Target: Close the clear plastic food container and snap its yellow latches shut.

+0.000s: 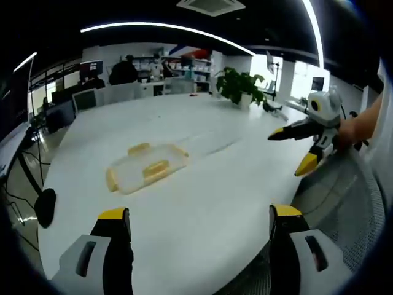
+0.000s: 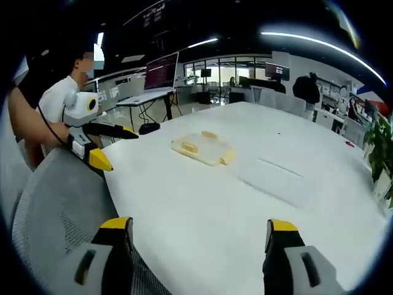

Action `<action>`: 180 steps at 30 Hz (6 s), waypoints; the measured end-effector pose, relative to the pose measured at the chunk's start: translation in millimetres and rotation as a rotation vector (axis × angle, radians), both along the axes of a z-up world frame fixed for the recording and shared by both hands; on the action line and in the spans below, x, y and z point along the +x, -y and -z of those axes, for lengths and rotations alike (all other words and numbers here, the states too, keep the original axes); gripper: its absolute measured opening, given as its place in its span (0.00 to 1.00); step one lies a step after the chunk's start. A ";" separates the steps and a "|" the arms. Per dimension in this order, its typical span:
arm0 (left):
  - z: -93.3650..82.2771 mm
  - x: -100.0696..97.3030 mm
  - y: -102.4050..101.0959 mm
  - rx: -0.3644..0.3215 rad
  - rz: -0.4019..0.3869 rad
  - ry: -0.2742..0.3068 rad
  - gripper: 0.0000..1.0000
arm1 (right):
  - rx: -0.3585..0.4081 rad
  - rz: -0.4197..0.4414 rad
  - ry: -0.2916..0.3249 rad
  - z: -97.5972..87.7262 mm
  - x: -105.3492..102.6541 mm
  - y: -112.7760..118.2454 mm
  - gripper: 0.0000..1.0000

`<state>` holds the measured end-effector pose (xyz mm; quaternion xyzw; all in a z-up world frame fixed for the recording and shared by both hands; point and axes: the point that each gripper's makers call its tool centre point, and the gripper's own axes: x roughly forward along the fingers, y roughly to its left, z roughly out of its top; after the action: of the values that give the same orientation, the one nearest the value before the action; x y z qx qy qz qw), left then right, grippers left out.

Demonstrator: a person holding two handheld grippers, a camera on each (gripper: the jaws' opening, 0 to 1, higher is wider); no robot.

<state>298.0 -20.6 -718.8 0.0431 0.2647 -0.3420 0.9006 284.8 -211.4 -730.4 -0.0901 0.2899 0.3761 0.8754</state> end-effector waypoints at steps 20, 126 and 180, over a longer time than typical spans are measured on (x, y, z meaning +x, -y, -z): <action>3.0 -1.3 1.8 0.011 0.013 -0.011 0.92 | 0.002 0.003 -0.007 1.1 0.7 0.7 0.89; -7.1 16.9 -6.0 0.145 0.122 0.072 0.86 | -0.141 -0.168 0.066 -3.3 15.8 -18.5 0.82; 4.6 68.1 -42.5 0.227 0.164 0.055 0.82 | -0.267 -0.329 0.055 10.8 67.9 -38.5 0.78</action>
<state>366.1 21.9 -723.4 0.1753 0.2723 -0.3811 0.8659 352.7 -172.9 -741.2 -0.2618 0.2947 0.4695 0.7901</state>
